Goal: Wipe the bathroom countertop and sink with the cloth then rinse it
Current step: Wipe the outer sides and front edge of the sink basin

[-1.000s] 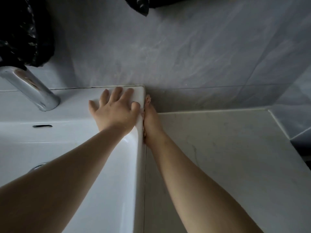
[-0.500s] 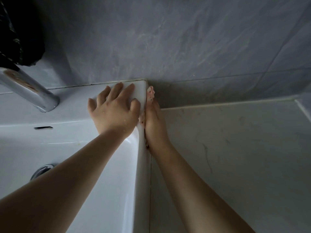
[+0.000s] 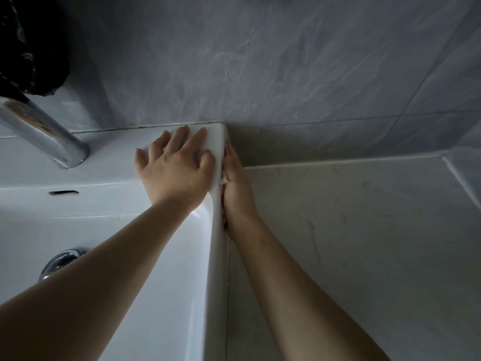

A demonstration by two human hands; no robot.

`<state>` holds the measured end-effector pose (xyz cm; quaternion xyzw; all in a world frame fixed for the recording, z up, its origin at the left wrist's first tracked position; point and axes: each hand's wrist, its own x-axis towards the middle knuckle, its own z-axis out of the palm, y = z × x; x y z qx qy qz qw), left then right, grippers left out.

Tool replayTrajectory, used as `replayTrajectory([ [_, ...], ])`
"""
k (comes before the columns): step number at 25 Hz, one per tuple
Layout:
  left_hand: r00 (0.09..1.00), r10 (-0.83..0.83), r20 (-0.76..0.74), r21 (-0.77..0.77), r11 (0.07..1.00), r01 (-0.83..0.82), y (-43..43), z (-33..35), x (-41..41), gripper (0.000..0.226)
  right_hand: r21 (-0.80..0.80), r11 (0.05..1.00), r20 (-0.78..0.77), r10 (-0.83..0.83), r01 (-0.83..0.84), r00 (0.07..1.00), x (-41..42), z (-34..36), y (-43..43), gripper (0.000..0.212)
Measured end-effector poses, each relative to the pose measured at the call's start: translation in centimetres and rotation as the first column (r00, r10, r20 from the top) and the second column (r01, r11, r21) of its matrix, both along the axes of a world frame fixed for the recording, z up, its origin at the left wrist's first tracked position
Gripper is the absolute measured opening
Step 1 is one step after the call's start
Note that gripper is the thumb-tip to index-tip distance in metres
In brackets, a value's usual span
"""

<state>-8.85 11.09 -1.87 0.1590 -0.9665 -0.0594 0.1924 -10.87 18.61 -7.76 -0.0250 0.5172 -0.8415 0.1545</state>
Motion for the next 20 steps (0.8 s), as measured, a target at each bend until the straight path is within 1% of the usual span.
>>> replayTrajectory([
  [2, 1.000, -0.008, 0.013, -0.008, 1.000, 0.008, 0.1, -0.2, 0.1, 0.064, -0.060, 0.997, -0.019, -0.045, 0.044, 0.999, -1.4, 1.5, -0.4, 0.039],
  [3, 1.000, -0.008, 0.017, -0.001, 1.000, 0.008, 0.0, -0.2, 0.1, 0.061, -0.017, 0.998, -0.042, -0.057, 0.057, 0.997, -2.0, 1.7, -0.5, 0.042],
  [5, 1.000, -0.009, 0.014, 0.022, 1.000, 0.009, -0.1, -0.1, 0.0, 0.056, 0.083, 0.995, -0.050, -0.053, 0.058, 0.997, -1.8, 0.9, -0.3, 0.065],
  [6, 1.000, -0.016, 0.006, 0.024, 1.000, 0.016, -0.1, -0.1, 0.0, 0.054, 0.112, 0.993, -0.042, -0.029, 0.034, 0.999, -1.5, -0.1, -0.3, 0.074],
  [7, 1.000, -0.025, -0.006, 0.015, 1.000, 0.025, -0.1, -0.2, 0.2, 0.054, 0.124, 0.992, -0.003, -0.005, 0.006, 1.000, -0.4, -0.8, -0.1, 0.079],
  [9, 0.997, -0.066, -0.037, -0.008, 0.998, 0.065, 0.3, -0.6, 1.1, 0.056, 0.125, 0.992, 0.063, 0.019, -0.027, 0.998, 2.2, -1.6, 0.6, 0.080],
  [11, 0.993, -0.116, -0.032, 0.010, 0.993, 0.116, 0.8, -1.1, 2.6, 0.059, 0.077, 0.996, 0.008, 0.047, -0.047, 0.999, 4.6, -1.7, 1.1, 0.073],
  [13, 0.990, -0.139, 0.027, 0.053, 0.989, 0.137, 1.1, -1.4, 3.8, 0.063, 0.023, 0.999, -0.062, 0.031, -0.030, 0.998, 4.9, -1.0, 1.2, 0.069],
  [15, 0.985, -0.162, 0.064, 0.092, 0.984, 0.156, 1.2, -1.5, 4.7, 0.066, 0.089, 0.996, -0.081, 0.022, -0.015, 0.996, 3.2, -0.4, 0.9, 0.072],
  [16, 0.981, -0.183, 0.069, 0.137, 0.975, 0.172, 1.5, -1.7, 5.4, 0.066, 0.136, 0.991, -0.081, 0.020, -0.009, 0.997, 2.3, -0.1, 0.8, 0.077],
  [18, 0.969, -0.239, 0.060, 0.327, 0.922, 0.208, 2.0, -2.3, 7.2, 0.060, 0.176, 0.984, -0.065, 0.041, -0.029, 0.997, 2.3, -0.2, 1.0, 0.086],
  [19, 0.962, -0.266, 0.054, 0.427, 0.877, 0.219, 2.3, -2.7, 8.2, 0.058, 0.173, 0.984, -0.052, 0.062, -0.052, 0.997, 3.5, -0.1, 1.3, 0.083],
  [20, 0.955, -0.291, 0.060, 0.494, 0.840, 0.225, 2.6, -3.2, 9.2, 0.055, 0.178, 0.982, -0.036, 0.070, -0.062, 0.997, 5.5, -0.2, 1.8, 0.073],
])
